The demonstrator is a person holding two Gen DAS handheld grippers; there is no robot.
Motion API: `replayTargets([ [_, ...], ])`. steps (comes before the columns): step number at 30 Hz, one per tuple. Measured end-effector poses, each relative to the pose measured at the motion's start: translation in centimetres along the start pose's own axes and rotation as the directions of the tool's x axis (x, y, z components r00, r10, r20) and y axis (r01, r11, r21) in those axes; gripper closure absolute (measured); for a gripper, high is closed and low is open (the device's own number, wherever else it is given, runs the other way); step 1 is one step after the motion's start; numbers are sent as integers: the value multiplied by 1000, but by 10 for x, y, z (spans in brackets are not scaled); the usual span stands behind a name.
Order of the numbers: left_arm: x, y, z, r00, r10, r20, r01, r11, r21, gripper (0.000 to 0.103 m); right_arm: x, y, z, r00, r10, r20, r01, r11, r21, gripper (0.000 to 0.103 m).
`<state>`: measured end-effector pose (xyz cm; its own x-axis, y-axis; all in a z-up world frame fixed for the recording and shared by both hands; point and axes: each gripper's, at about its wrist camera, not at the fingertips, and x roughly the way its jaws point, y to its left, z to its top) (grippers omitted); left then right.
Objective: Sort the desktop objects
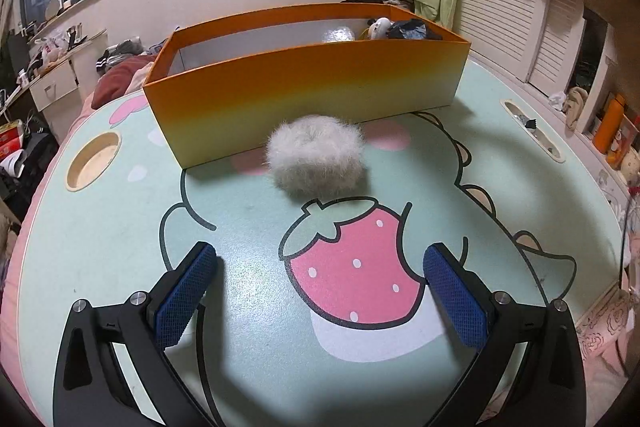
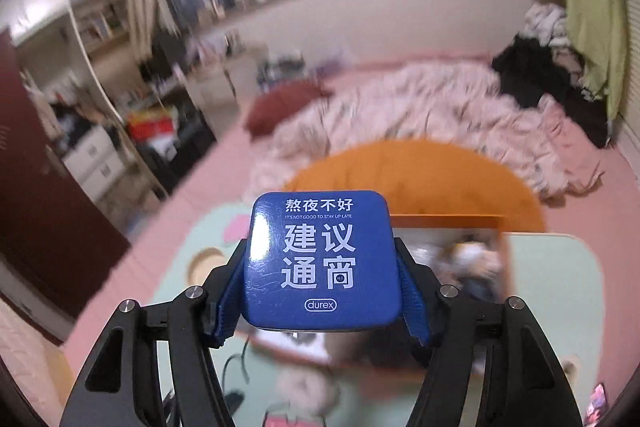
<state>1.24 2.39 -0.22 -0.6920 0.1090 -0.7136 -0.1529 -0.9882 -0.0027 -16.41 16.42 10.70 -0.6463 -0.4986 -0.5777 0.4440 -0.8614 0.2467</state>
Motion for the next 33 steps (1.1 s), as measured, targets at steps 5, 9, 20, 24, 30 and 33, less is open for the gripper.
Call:
replayTargets([
  [5, 1, 1, 0, 1000, 1, -3, -1, 1000, -2, 0, -18, -22, -67, 989, -120, -90, 120, 993, -1, 37],
  [9, 0, 1, -1, 1000, 0, -3, 0, 1000, -1, 0, 22, -18, -107, 952, -250, -174, 243, 968, -58, 37],
  [20, 2, 3, -1, 1000, -1, -2, 1, 1000, -1, 0, 13, -14, -131, 965, -259, -39, 257, 965, -57, 13],
  [24, 2, 3, -1, 1000, -2, -2, 2, 1000, -1, 0, -11, -21, -150, 960, -276, -41, 275, 961, -41, 13],
  [30, 2, 5, -1, 1000, 6, -3, -6, 1000, -1, 0, -17, -34, -179, 937, -343, -70, 341, 939, -34, 0],
  [33, 1, 6, -1, 1000, 10, -4, -10, 1000, -8, 0, -13, -28, -180, 926, -372, -63, 369, 928, -49, 0],
])
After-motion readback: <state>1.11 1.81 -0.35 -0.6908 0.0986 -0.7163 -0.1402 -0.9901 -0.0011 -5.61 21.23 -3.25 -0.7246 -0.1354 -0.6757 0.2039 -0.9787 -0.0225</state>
